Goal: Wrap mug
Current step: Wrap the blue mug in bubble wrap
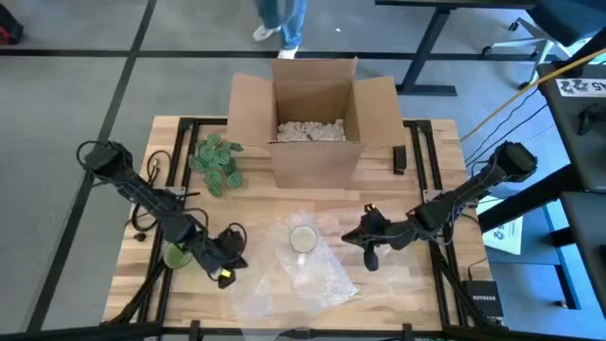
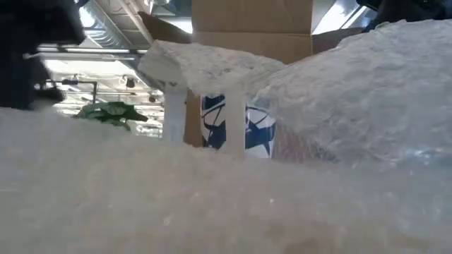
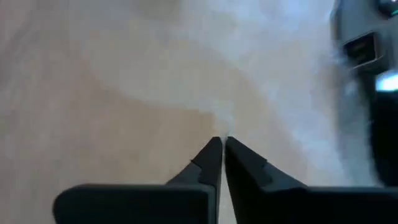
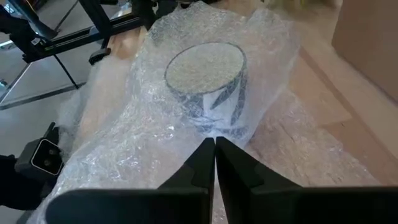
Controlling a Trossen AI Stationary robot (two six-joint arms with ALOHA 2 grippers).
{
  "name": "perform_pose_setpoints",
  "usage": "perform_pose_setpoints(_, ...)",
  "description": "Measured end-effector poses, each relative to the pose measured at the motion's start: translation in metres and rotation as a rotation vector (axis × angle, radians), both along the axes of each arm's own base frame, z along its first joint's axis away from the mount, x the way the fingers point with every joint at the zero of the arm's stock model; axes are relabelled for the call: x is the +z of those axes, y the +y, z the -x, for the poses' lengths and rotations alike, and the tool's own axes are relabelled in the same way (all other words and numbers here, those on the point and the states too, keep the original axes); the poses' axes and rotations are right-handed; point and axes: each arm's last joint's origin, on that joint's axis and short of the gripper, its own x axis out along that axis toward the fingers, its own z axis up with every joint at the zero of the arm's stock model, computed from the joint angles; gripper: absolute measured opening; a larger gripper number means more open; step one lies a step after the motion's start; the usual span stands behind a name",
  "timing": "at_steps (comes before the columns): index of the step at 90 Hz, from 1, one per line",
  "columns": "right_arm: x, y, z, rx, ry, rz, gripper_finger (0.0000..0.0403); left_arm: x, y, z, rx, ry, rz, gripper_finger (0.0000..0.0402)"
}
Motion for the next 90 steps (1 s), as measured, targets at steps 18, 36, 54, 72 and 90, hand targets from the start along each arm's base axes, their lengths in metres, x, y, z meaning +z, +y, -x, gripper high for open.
perform_pose_setpoints(18, -0.001, 0.0, 0.0, -0.001, 0.011, 0.005, 0.0, 0.01, 0.01, -0.015, -0.012, -0.119, -0.033, 0.0)
perform_pose_setpoints(36, -0.007, -0.002, 0.004, -0.032, 0.076, -0.013, 0.0, 0.03, 0.018, -0.011, -0.02, -0.2, -0.027, 0.0)
perform_pose_setpoints(54, -0.005, -0.002, 0.003, -0.036, 0.059, -0.008, 0.0, 0.057, 0.026, 0.0, -0.032, -0.318, -0.005, 0.0)
perform_pose_setpoints(72, -0.007, 0.001, -0.002, -0.033, 0.027, -0.021, 0.0, 0.067, 0.033, 0.001, 0.035, -0.398, -0.077, 0.0)
perform_pose_setpoints(90, -0.016, 0.007, -0.015, -0.006, -0.02, 0.0, 0.0, 0.073, 0.05, -0.01, 0.132, -0.453, -0.074, 0.0)
